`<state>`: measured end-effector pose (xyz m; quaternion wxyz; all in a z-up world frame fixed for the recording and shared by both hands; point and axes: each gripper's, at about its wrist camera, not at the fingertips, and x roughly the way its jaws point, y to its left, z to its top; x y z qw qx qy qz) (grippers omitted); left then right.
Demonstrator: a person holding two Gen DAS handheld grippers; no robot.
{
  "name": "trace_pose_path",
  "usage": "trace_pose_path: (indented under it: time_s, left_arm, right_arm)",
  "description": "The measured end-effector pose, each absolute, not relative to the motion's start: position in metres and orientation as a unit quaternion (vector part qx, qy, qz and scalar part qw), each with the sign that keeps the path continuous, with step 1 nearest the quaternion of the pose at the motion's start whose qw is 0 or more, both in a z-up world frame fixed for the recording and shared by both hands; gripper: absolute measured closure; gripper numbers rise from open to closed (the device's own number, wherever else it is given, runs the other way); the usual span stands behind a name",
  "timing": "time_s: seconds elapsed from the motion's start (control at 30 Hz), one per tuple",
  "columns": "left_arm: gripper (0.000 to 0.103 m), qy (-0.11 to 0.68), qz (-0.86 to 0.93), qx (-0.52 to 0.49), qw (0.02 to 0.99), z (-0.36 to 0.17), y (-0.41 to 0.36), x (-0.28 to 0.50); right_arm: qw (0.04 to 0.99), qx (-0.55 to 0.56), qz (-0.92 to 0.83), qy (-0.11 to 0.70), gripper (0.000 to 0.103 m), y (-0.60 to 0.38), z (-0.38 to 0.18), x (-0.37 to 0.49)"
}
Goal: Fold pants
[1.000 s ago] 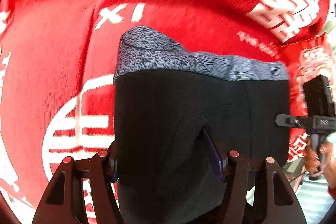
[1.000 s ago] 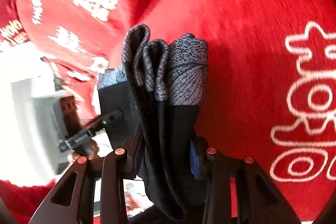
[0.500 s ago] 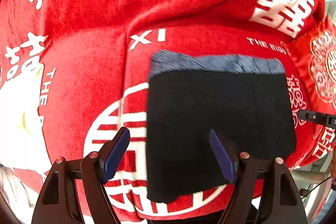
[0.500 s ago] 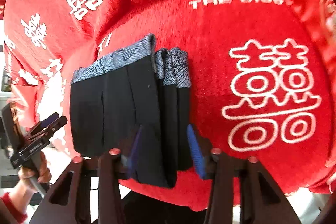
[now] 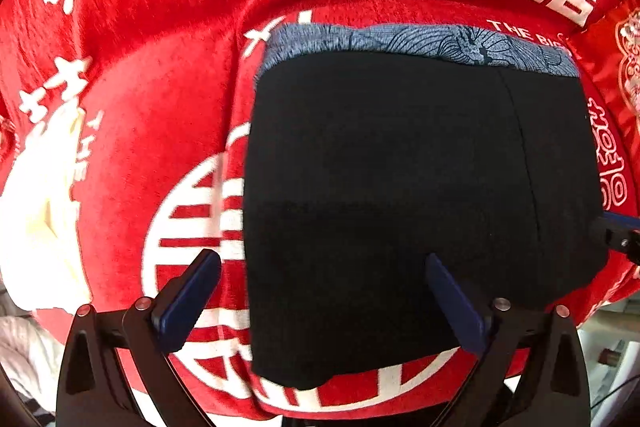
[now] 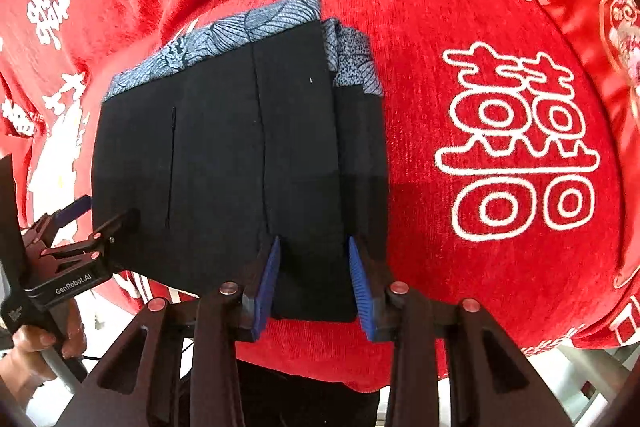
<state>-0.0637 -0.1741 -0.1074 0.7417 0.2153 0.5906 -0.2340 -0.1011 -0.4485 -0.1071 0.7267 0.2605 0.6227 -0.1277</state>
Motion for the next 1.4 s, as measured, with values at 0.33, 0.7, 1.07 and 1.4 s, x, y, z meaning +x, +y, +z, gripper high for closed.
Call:
trace_pose_path:
  time_s: [0.33, 0.7, 1.07, 1.4]
  left_arm:
    - [0.001, 0.596, -0.232, 0.225, 0.735, -0.055, -0.160, -0.089]
    - [0.001, 0.608, -0.220, 0.223, 0.730, -0.013, -0.142, -0.112]
    - [0.001, 0.600, -0.224, 0.230, 0.733, 0.025, -0.133, -0.121]
    - [0.001, 0.594, -0.224, 0.224, 0.740, 0.047, -0.139, -0.124]
  right_arm:
    - [0.718, 0.242, -0.155, 0.634, 0.026, -0.439, -0.061, -0.132]
    - [0.728, 0.222, -0.180, 0.622, 0.000, -0.397, -0.023, -0.124]
    - [0.725, 0.202, -0.195, 0.628, 0.000, -0.369, 0.010, -0.124]
    - [0.726, 0.206, -0.206, 0.623, 0.000, -0.370, 0.036, -0.122]
